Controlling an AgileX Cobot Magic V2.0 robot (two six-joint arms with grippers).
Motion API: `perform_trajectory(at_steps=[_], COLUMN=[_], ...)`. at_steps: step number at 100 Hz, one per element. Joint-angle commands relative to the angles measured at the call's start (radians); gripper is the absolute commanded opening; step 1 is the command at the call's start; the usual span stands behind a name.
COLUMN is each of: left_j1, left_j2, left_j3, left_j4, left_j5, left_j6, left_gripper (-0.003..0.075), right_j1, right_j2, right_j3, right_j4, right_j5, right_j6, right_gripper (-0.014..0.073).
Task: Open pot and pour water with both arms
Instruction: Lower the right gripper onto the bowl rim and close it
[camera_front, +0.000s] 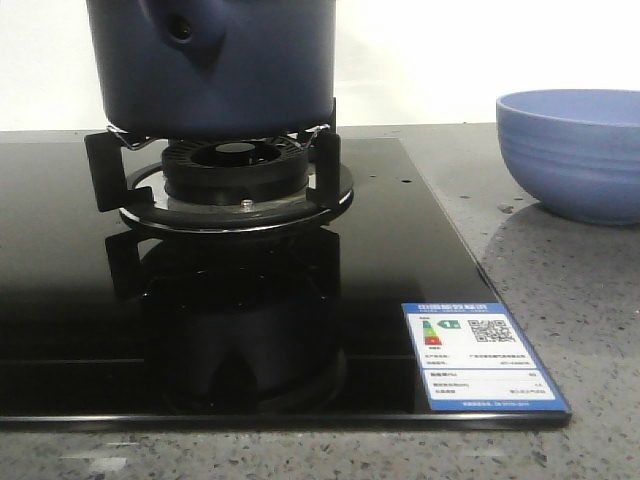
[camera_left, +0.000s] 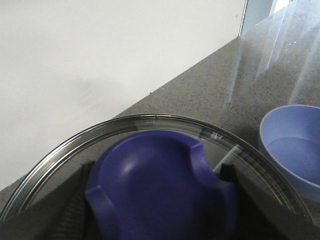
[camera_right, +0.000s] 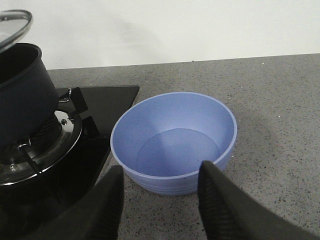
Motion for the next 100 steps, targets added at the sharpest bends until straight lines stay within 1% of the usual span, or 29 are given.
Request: perform_trajectory(at_steps=[1, 11, 28, 44, 60, 81, 90, 100], left_j1=[-0.005, 0.005, 0.038, 0.092, 0.157, 0.235, 0.257, 0.273], left_j2=[-0.037, -0.037, -0.037, -0.048, -0.055, -0.055, -0.055, -0.055], left_j3=[-0.058, -0.079, -0.085, -0.085, -0.085, -0.085, -0.085, -0.085], left_j4=[-0.058, -0.058, -0.058, -0.076, -0.076, -0.076, -0.076, -0.084], left_j5=[-0.032, -0.026, -0.021, -0.014, -0.006, 0.019, 0.02, 0.02], left_j6=[-0.002, -0.002, -0.002, -0.002, -0.002, -0.002, -0.002, -0.002], left_gripper=[0.0385, 0.0385, 0.0386, 0.0386, 0.0386, 0.0386, 0.0386, 0.0386], right_j1=[0.0, -0.002, -0.007, -0.025, -0.083, -0.19, -0.216, -0.222], right_j2=[0.018, 0.038, 0.162, 0.292, 0.445, 0.649, 0.724, 0.8], right_j3=[-0.038, -0.055, -0.131, -0.212, -0.317, -0.461, -0.507, -0.549], right_j4=[-0.001, -0.001, -0.016, -0.017, -0.017, -0.02, -0.02, -0.02], right_j5=[-0.081, -0.048, 0.01, 0.008, 0.033, 0.143, 0.18, 0.202], right_j6=[-0.012, -0.01, -0.001, -0.001, -0.001, -0.001, -0.001, -0.001], right_gripper=[0.0311, 0.0311, 0.0314, 0.0314, 0.0314, 0.0314, 0.0314, 0.0314])
